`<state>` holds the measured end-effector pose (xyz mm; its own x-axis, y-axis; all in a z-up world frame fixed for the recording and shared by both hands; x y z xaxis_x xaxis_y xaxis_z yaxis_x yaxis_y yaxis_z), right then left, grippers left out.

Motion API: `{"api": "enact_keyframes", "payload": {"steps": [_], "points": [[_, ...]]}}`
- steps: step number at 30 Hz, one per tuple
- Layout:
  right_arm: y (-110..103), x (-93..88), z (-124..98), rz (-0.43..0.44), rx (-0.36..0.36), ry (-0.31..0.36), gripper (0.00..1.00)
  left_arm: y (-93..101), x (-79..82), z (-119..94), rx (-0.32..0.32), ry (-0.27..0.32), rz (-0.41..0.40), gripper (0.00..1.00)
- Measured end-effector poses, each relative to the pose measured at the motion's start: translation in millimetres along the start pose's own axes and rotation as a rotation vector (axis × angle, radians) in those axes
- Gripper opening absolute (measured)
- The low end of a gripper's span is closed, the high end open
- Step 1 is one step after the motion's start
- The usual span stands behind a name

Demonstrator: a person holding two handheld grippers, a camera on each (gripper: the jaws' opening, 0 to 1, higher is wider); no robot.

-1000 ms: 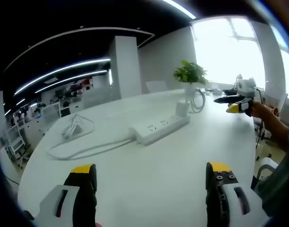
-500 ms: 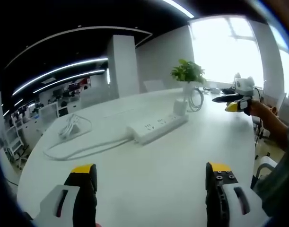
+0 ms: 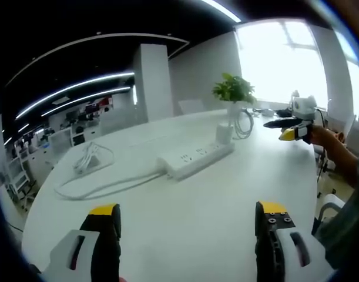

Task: Straighten the power strip on the desk, plug the charger into it

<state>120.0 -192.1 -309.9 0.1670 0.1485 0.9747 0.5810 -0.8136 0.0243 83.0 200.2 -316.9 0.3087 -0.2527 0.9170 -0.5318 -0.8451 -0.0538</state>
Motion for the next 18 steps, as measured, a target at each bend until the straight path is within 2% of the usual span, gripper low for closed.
{"api": "enact_keyframes", "payload": {"steps": [18], "points": [[1.1,0.4,1.8,0.008,0.004,-0.005,0.96,-2.3,0.6,1.2,0.004,0.006,-0.012,0.98]]}}
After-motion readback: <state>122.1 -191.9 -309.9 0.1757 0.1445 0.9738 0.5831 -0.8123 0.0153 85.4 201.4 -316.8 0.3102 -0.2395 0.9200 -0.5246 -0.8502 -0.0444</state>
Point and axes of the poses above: the point that each gripper's makers call its tool centre point, and the gripper's own axes: z roughly forward along the fingers, y roughly to its right, x roughly out of its top, the point moved 6 cm from there along -z, roughly backward along the fingers, and after that the axes turned 1 degree about z, right-handed, at the moved point
